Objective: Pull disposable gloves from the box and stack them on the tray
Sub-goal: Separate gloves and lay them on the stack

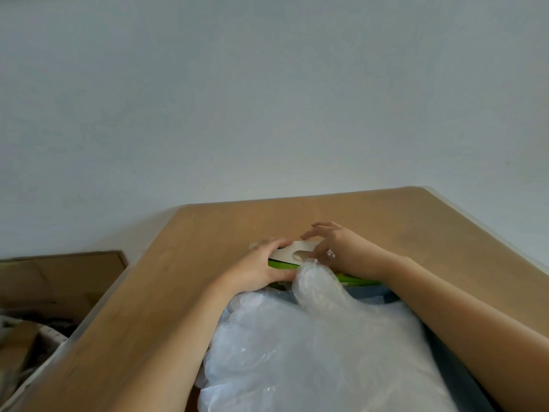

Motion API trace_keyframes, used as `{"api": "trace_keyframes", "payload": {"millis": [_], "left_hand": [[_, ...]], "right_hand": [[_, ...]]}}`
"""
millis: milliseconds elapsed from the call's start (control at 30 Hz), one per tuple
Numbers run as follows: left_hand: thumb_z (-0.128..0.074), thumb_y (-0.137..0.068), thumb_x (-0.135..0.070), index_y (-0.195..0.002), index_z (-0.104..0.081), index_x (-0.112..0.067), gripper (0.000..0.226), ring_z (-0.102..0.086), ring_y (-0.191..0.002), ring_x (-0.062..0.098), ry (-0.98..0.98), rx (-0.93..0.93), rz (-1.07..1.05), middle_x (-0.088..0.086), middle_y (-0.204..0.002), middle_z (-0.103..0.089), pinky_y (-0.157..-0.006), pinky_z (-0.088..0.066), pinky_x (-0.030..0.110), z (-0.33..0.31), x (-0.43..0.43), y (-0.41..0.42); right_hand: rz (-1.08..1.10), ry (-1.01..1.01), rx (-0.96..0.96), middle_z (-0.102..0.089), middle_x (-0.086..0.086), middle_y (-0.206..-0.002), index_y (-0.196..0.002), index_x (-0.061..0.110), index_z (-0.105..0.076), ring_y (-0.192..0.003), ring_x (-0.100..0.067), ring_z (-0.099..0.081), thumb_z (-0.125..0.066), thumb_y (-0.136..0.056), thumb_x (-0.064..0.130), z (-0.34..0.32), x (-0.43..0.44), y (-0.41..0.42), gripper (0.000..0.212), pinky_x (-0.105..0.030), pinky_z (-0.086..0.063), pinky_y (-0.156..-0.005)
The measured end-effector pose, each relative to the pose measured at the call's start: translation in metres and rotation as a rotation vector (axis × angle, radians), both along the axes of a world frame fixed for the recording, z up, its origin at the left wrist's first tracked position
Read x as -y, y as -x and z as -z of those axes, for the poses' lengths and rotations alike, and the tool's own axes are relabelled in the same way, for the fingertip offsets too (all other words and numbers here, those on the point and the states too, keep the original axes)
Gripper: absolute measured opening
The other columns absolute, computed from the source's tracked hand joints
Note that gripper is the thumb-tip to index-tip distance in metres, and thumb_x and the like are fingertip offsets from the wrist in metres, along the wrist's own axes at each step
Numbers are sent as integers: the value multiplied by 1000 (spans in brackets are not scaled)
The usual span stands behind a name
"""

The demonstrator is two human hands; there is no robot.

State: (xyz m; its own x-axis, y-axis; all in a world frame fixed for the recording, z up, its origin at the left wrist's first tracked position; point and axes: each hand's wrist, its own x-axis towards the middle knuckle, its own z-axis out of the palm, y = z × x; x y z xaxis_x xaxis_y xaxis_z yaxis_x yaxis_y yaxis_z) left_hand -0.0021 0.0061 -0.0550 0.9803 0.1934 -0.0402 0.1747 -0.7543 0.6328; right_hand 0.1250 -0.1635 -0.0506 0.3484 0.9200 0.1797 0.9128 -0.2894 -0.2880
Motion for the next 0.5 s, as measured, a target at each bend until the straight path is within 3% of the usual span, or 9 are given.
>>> {"api": "trace_keyframes", "payload": {"millis": [67,200,333,500], "left_hand": [[-68,-85,-42,-146,-36,-32,70,-29,-137,12,-2,-5,-5,-10,-154,-26,-105,-23,21,0,1,0],[-69,-83,-45,-144,-36,-35,71,-28,-138,12,-1,-14,-7,-11,-154,-26,-113,-24,28,1,-1,0],[-70,-81,-47,-143,-37,-36,71,-25,-140,10,25,-9,-6,-14,-155,-24,-117,-22,33,3,-4,-1],[-71,-80,-48,-142,-37,-38,72,-25,-140,11,40,-6,-6,-15,-154,-25,-117,-23,36,6,-6,-3]], "right_hand": [[10,-85,44,-53,6,-131,-97,16,-77,-128,-10,-34,-63,-90,14,3,0,0,16,-16,-27,-102],[32,-187,-31,-60,8,-113,-88,14,-78,-112,-7,-41,-70,-85,16,4,5,-2,9,-6,-28,-85],[53,-280,-86,-62,16,-94,-80,18,-76,-102,-1,-44,-74,-82,21,4,6,-7,4,-7,-31,-82],[86,-291,-121,-62,13,-92,-80,16,-74,-94,-4,-50,-68,-86,16,3,7,-10,8,-5,-34,-79]]}}
